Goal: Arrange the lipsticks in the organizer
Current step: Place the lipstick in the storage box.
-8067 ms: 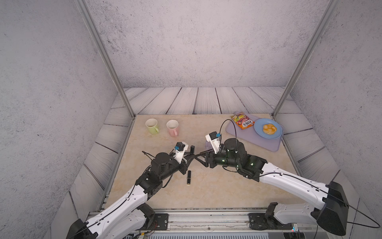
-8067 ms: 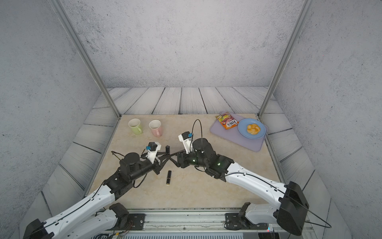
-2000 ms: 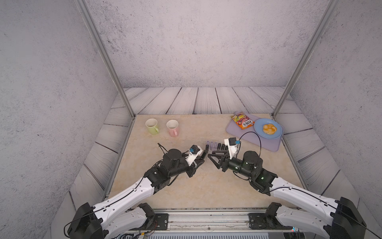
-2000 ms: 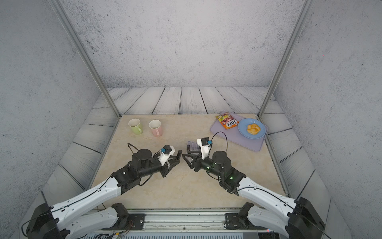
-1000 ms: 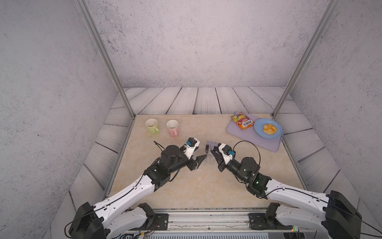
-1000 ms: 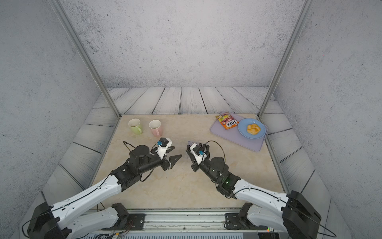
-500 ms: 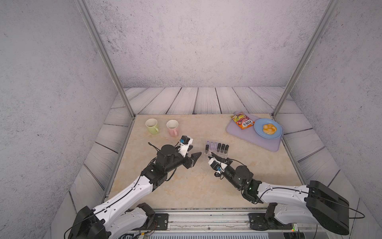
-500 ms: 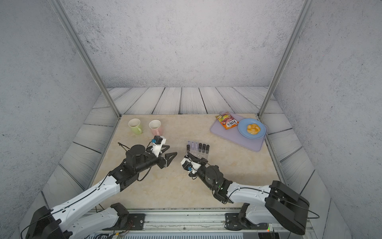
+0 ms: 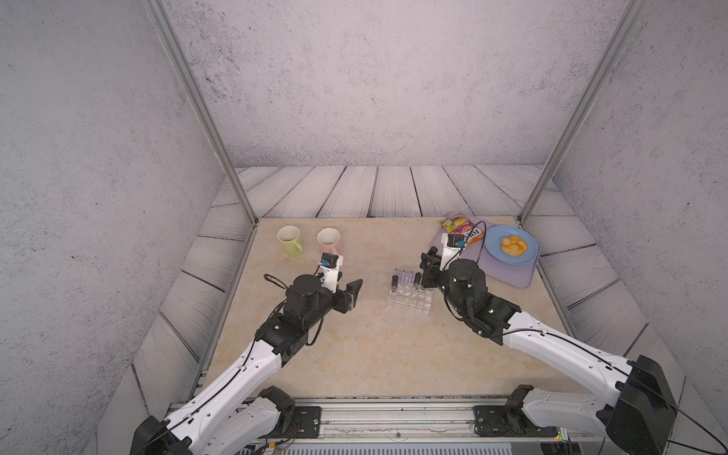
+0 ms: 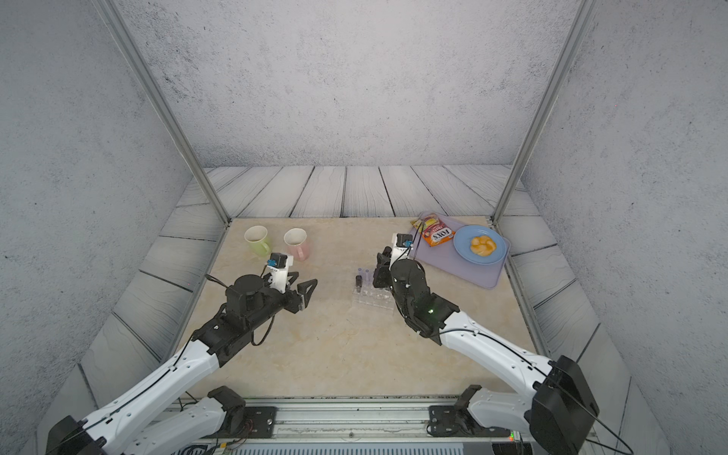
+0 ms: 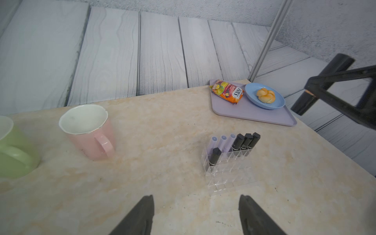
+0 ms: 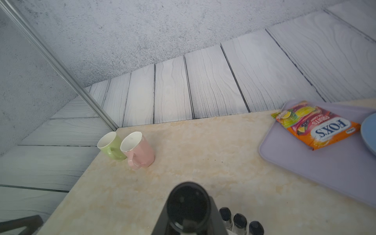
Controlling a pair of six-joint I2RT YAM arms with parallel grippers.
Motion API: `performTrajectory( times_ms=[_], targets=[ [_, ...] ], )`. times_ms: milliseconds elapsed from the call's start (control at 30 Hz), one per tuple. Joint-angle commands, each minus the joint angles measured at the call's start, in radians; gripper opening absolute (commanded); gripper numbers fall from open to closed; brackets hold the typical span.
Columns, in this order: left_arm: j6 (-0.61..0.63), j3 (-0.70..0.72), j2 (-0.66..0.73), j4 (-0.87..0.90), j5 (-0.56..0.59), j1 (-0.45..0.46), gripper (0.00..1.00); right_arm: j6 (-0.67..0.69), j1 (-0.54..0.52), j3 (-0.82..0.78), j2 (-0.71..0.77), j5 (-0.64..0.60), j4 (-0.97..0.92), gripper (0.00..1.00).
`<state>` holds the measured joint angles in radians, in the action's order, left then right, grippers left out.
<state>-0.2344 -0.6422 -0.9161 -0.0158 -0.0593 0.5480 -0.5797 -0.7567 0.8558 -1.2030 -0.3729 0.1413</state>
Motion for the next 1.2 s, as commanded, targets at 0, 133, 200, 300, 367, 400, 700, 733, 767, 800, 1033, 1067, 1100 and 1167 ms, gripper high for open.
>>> performTrajectory(
  times_ms=[0, 133, 200, 300, 367, 400, 700, 733, 767, 800, 1033, 1067, 1100, 1167],
  targets=[
    [-0.048, -0.025, 0.025, 0.096, 0.072, -0.013, 0.72, -0.191, 0.003, -0.066, -0.046, 0.004, -0.061, 0.00],
    [-0.099, -0.059, 0.016, 0.224, 0.060, -0.019, 0.74, -0.133, -0.002, -0.032, -0.115, 0.030, -0.002, 0.00],
    [-0.133, -0.085, -0.010, 0.300, 0.082, -0.020, 0.76, -0.087, -0.010, -0.054, -0.168, -0.037, 0.070, 0.00],
    [-0.157, -0.096, -0.032, 0.340, 0.067, -0.028, 0.76, -0.022, -0.013, -0.084, -0.260, -0.111, 0.231, 0.00],
    [-0.156, -0.093, -0.033, 0.345, 0.059, -0.031, 0.76, -0.007, -0.025, -0.063, -0.311, -0.138, 0.266, 0.00],
    [-0.155, -0.090, -0.032, 0.345, 0.061, -0.031, 0.76, -0.006, -0.032, -0.051, -0.327, -0.145, 0.270, 0.00],
    [-0.144, -0.088, -0.006, 0.352, 0.067, -0.031, 0.76, 0.021, -0.097, -0.063, -0.445, -0.240, 0.413, 0.00],
    [-0.141, -0.088, -0.003, 0.358, 0.068, -0.030, 0.76, 0.026, -0.098, -0.062, -0.460, -0.244, 0.431, 0.00],
    [-0.139, -0.088, -0.002, 0.359, 0.070, -0.030, 0.76, 0.028, -0.100, -0.058, -0.474, -0.249, 0.438, 0.00],
    [-0.140, -0.090, -0.003, 0.361, 0.071, -0.030, 0.76, 0.027, -0.100, -0.056, -0.487, -0.254, 0.446, 0.00],
    [-0.139, -0.089, -0.002, 0.358, 0.068, -0.029, 0.76, 0.055, -0.101, -0.053, -0.576, -0.290, 0.564, 0.00],
    [-0.138, -0.089, -0.003, 0.358, 0.069, -0.029, 0.76, 0.055, -0.101, -0.050, -0.586, -0.287, 0.568, 0.00],
    [-0.138, -0.089, -0.005, 0.357, 0.068, -0.029, 0.76, 0.051, -0.101, -0.049, -0.593, -0.285, 0.571, 0.00],
    [-0.139, -0.089, -0.006, 0.355, 0.068, -0.029, 0.76, 0.047, -0.101, -0.045, -0.605, -0.282, 0.578, 0.00]
  ],
)
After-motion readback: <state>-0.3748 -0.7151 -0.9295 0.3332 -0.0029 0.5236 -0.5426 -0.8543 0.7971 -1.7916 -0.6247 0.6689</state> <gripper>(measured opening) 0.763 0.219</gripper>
